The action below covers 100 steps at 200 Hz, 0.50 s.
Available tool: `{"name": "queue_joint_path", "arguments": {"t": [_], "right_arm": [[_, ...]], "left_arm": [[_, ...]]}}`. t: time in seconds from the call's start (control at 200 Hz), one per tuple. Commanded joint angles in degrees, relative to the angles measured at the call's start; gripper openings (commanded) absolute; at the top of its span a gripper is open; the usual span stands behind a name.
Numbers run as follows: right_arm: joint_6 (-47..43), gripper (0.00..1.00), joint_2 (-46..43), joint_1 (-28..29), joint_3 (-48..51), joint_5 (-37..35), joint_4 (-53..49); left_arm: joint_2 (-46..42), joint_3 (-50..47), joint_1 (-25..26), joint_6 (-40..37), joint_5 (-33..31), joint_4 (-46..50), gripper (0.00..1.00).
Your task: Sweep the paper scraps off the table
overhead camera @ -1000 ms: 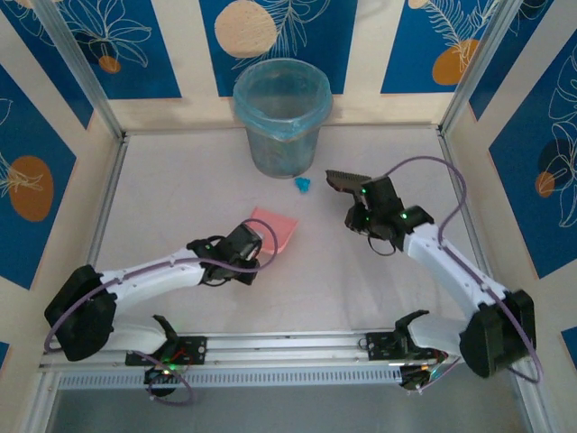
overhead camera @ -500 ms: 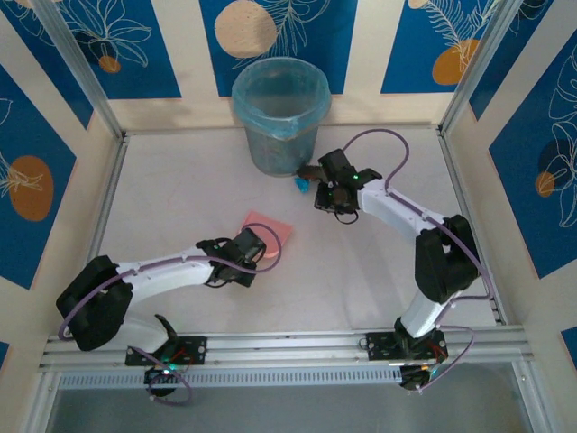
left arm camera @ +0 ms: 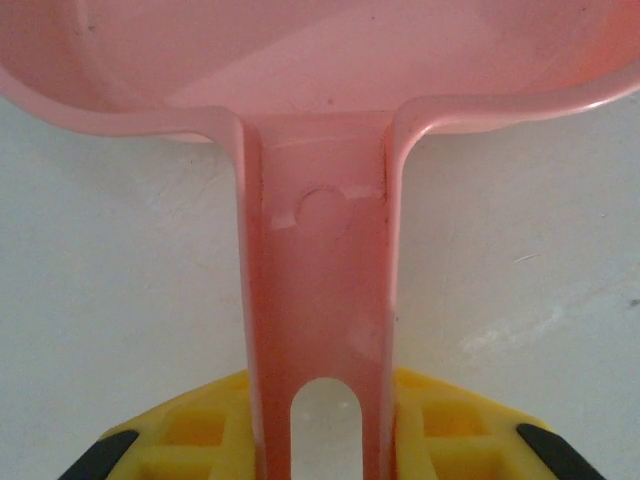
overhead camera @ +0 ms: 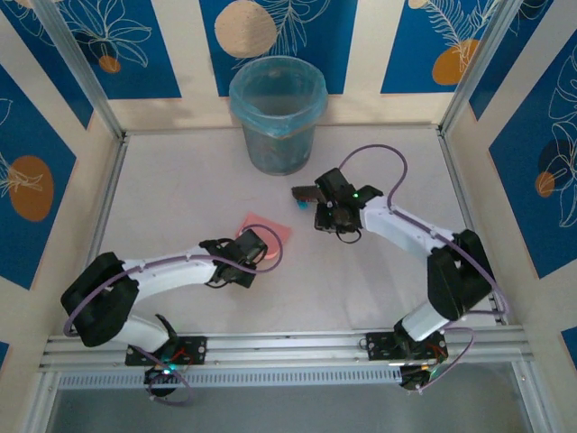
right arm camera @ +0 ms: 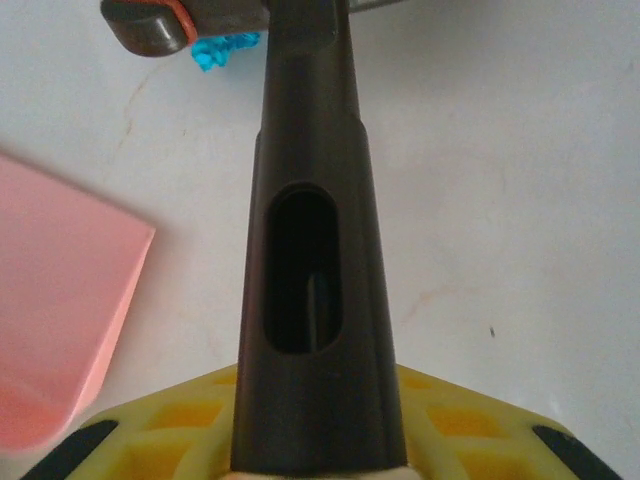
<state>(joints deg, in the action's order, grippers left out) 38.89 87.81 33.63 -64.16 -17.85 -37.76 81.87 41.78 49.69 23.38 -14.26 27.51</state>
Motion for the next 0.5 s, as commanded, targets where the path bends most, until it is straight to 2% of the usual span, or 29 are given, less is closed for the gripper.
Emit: {"name": "queue_joint_path", "arguments": {"t": [0.0,0.25,0.495], "right_arm": [[2.4,0.0,-5.9,1.4,2.2,0.6,-4.2],[7.3,0.0,-18.9,1.6,8.4,0.5,-8.5],[13.6,0.0,-32.9,-1.7,11.5,-2.3,-12.5]], "left_arm": [[0.0,0.7,0.6,-1.4,-0.7,0.2,0.0],[-0.5,0.0,0.7,-1.5,5.1,-2.6,0.0],[0.6,0.5,1.6,-1.7,7.1,-3.1,0.0]]}}
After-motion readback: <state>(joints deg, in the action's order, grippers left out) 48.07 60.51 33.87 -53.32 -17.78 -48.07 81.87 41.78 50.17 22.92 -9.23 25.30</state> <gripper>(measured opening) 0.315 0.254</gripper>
